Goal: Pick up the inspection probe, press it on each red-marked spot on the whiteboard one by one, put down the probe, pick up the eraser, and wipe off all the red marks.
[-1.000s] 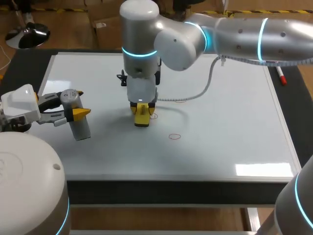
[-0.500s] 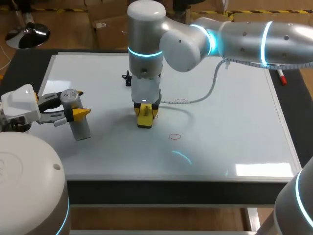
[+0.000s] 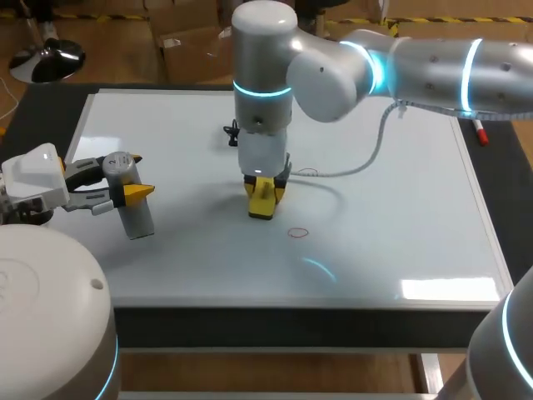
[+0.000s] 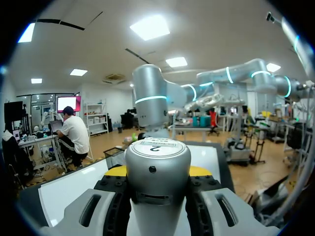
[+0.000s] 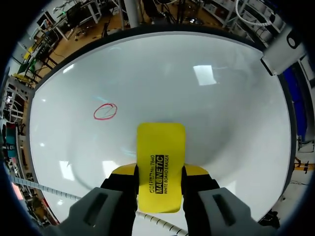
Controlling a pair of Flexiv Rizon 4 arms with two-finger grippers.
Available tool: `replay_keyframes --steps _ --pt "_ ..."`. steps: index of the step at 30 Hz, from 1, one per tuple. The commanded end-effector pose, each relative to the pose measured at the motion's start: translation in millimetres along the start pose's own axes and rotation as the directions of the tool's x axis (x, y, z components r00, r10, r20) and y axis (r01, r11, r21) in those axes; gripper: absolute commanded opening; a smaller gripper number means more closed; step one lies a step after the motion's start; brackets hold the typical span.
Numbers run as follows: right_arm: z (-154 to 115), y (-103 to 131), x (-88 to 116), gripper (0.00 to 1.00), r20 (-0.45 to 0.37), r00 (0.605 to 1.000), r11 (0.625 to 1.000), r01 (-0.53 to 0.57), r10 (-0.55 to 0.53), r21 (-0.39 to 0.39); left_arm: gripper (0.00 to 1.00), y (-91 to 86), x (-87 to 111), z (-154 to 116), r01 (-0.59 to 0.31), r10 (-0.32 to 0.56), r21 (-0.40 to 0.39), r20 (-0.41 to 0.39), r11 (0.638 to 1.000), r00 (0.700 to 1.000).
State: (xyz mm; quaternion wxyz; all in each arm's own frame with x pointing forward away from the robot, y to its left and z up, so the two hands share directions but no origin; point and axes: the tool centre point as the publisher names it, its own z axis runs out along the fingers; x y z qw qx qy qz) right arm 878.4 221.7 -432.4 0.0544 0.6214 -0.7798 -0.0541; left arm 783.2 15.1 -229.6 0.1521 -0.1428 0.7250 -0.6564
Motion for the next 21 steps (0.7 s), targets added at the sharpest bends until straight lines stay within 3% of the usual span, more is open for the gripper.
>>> replay_keyframes --steps 1,12,21 --pt "3 3 15 0.00 0.009 1.000 1.000 -0.009 0.009 0.017 0.00 -1.3 0.2 -1 0.000 0.000 0.000 0.001 1.000 1.000" --pt "-35 3 24 0.00 0.004 1.000 0.996 -0.025 0.025 0.082 0.00 -1.3 0.2 -1 0.000 0.000 0.000 0.001 1.000 1.000" --pt "-56 -5 49 0.00 0.007 0.998 0.993 -0.056 0.055 0.102 0.00 -1.3 0.2 -1 0.000 0.000 0.000 0.001 1.000 1.000"
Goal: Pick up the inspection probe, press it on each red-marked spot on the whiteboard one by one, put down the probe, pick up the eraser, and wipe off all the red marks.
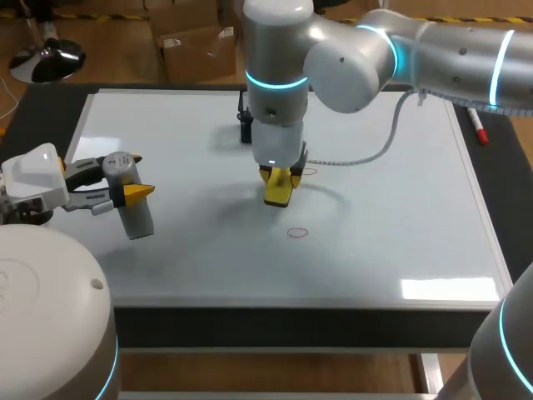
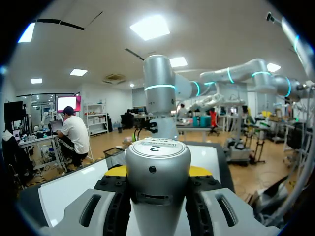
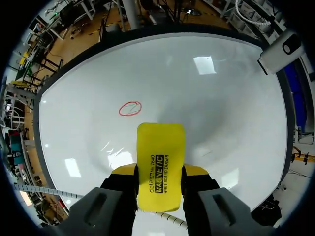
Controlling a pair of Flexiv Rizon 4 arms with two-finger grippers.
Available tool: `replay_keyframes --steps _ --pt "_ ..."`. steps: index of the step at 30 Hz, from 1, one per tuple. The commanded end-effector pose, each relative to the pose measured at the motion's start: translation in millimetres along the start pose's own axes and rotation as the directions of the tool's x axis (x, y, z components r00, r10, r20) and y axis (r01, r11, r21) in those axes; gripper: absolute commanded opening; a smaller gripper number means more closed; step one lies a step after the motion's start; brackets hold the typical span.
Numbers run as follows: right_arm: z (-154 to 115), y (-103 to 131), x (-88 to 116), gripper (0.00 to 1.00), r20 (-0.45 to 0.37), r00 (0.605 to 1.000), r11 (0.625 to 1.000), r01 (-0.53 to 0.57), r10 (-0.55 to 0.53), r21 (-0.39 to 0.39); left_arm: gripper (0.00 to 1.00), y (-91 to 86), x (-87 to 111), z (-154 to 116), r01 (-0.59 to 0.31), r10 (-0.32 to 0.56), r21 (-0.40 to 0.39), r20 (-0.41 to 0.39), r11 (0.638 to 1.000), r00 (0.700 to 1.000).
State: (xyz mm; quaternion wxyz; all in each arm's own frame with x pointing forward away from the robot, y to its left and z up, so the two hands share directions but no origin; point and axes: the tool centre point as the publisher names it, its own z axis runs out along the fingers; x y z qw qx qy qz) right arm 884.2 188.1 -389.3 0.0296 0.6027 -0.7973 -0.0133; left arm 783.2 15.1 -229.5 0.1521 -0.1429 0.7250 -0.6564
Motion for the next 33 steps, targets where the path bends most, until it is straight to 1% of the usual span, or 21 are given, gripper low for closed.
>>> replay_keyframes --steps 1,5,25,29,32,33 --pt "-14 -1 20 0.00 0.012 1.000 1.000 -0.015 0.014 0.011 0.00 -1.2 0.1 -1 0.000 0.000 0.000 0.001 1.000 1.000" --pt "-20 0 27 0.00 0.014 0.999 0.999 -0.037 0.037 0.021 0.00 -1.2 0.1 -1 0.000 0.000 0.000 0.001 1.000 1.000" --pt "-21 1 26 0.00 0.012 0.999 0.999 -0.034 0.034 0.021 0.00 -1.2 0.1 -1 0.000 0.000 0.000 0.001 1.000 1.000" --pt "-24 -14 47 0.00 -0.018 0.995 0.995 -0.093 0.094 0.034 0.00 -1.2 0.1 -1 0.000 0.000 0.000 0.001 1.000 1.000" --pt "-26 -23 65 0.00 -0.005 0.989 0.988 -0.149 0.149 0.033 0.00 -1.2 0.1 -1 0.000 0.000 0.000 0.001 1.000 1.000" --pt "-26 -27 72 0.00 -0.018 0.985 0.984 -0.172 0.173 0.037 0.00 -1.2 0.1 -1 0.000 0.000 0.000 0.001 1.000 1.000"
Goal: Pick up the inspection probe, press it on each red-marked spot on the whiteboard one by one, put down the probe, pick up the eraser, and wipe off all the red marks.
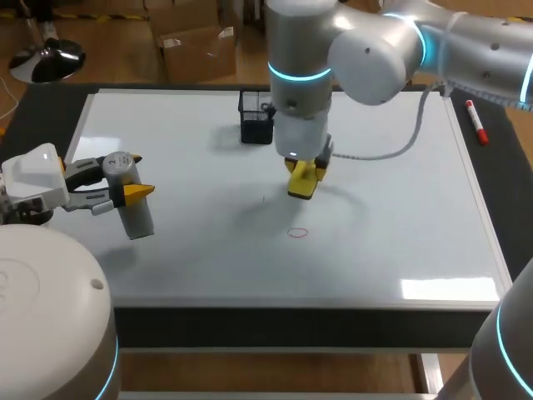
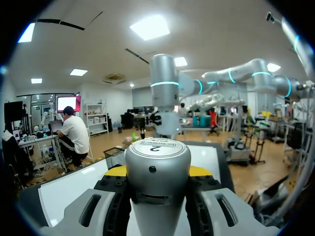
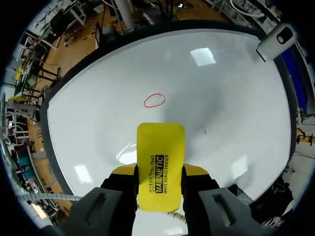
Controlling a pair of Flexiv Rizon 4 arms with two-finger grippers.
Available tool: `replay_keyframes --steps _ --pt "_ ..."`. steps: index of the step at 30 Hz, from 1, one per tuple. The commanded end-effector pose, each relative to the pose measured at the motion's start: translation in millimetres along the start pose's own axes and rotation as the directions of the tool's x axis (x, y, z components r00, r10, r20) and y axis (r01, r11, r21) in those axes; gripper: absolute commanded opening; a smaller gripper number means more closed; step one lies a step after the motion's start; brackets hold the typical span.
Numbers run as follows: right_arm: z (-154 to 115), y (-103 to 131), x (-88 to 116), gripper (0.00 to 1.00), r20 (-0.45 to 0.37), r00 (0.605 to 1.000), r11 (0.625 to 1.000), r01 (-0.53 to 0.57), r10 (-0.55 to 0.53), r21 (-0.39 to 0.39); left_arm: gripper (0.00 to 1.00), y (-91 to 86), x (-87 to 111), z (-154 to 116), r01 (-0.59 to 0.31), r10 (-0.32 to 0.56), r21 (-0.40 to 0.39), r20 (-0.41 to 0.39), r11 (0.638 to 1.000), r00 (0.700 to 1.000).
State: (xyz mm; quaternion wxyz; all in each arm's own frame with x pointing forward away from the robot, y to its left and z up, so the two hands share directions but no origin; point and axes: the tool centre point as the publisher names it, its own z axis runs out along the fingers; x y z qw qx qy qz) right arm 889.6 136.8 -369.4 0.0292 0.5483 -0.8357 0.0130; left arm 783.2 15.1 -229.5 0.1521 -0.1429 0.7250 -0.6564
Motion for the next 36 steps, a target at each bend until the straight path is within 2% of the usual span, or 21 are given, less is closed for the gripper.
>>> replay_keyframes --steps 1,9,22,29,36 --pt "-4 -15 28 0.00 0.014 0.998 0.998 -0.060 0.060 -0.011 0.00 -1.2 0.2 0 0.000 0.000 0.000 0.001 1.000 1.000" --pt "-3 -41 84 0.00 0.019 0.973 0.973 -0.230 0.231 -0.013 0.00 -1.2 0.2 0 0.000 0.000 0.000 0.001 1.000 1.000" --pt "6 -68 172 0.00 0.027 0.885 0.885 -0.465 0.466 -0.019 0.00 -1.2 0.2 0 0.000 0.000 0.000 0.001 1.000 1.000" --pt "7 -71 205 0.00 0.027 0.839 0.840 -0.543 0.543 -0.017 0.00 -1.2 0.2 0 0.000 0.000 0.000 0.001 1.000 1.000" --pt "14 -73 220 0.00 0.030 0.812 0.812 -0.583 0.583 -0.024 0.00 -1.2 0.2 0 0.000 0.000 0.000 0.001 1.000 1.000"
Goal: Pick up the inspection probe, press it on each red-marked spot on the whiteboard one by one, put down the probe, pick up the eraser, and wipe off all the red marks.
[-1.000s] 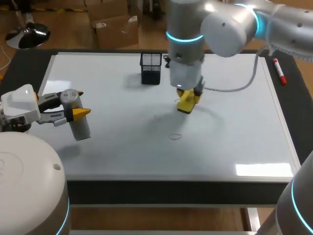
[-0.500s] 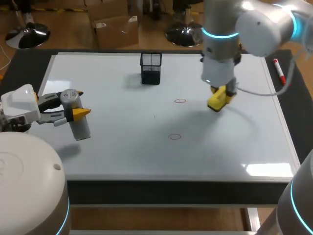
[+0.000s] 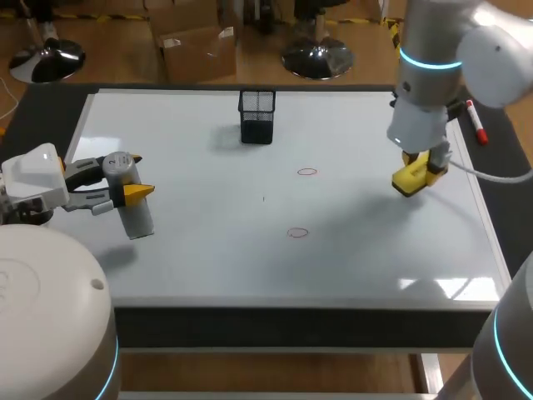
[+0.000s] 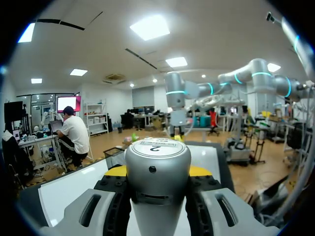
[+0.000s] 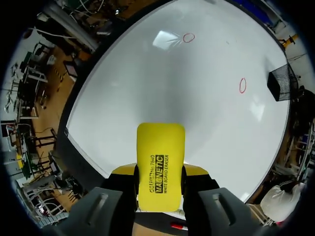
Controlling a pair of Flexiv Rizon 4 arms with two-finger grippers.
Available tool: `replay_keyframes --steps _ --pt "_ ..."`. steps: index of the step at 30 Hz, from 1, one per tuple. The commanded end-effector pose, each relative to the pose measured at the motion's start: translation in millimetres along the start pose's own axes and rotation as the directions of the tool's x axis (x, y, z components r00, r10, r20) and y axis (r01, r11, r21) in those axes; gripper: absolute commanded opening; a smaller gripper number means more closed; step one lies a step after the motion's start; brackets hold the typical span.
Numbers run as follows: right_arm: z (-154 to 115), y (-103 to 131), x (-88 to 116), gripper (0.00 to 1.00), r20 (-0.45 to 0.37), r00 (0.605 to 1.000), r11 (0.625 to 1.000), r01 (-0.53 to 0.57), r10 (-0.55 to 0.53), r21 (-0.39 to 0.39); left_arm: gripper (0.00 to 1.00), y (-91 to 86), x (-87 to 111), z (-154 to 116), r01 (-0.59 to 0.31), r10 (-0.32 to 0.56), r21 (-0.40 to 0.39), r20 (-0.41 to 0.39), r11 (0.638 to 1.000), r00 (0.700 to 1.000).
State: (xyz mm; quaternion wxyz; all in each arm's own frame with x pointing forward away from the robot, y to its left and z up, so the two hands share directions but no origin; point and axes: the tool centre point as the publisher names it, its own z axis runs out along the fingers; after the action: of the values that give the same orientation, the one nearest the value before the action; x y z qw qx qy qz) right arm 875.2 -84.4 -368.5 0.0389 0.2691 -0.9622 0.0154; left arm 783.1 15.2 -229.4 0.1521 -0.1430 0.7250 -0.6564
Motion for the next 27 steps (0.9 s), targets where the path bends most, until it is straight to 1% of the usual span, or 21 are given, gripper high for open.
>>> replay_keyframes --steps 1,7,22,24,27 --pt "3 -6 11 0.00 0.058 0.998 1.000 -0.015 0.016 -0.004 0.00 -1.1 0.2 0 -0.001 0.001 0.000 0.000 1.000 1.000" --pt "2 -9 14 0.00 0.086 0.995 0.999 -0.043 0.042 0.004 0.00 -1.1 0.2 0 -0.001 0.001 0.000 0.000 1.000 1.000" --pt "2 -9 14 0.00 0.086 0.995 0.999 -0.043 0.042 0.004 0.00 -1.1 0.2 0 -0.001 0.001 0.000 0.000 1.000 1.000" --pt "2 -9 14 0.00 0.086 0.995 0.999 -0.043 0.042 0.004 0.00 -4.8 -0.9 -2 -0.002 0.002 0.007 -0.004 1.000 1.000" --pt "2 -9 14 0.00 0.086 0.995 0.999 -0.043 0.042 0.004 0.00 -13.0 -3.5 4 -0.013 0.013 0.027 -0.017 1.000 1.000"
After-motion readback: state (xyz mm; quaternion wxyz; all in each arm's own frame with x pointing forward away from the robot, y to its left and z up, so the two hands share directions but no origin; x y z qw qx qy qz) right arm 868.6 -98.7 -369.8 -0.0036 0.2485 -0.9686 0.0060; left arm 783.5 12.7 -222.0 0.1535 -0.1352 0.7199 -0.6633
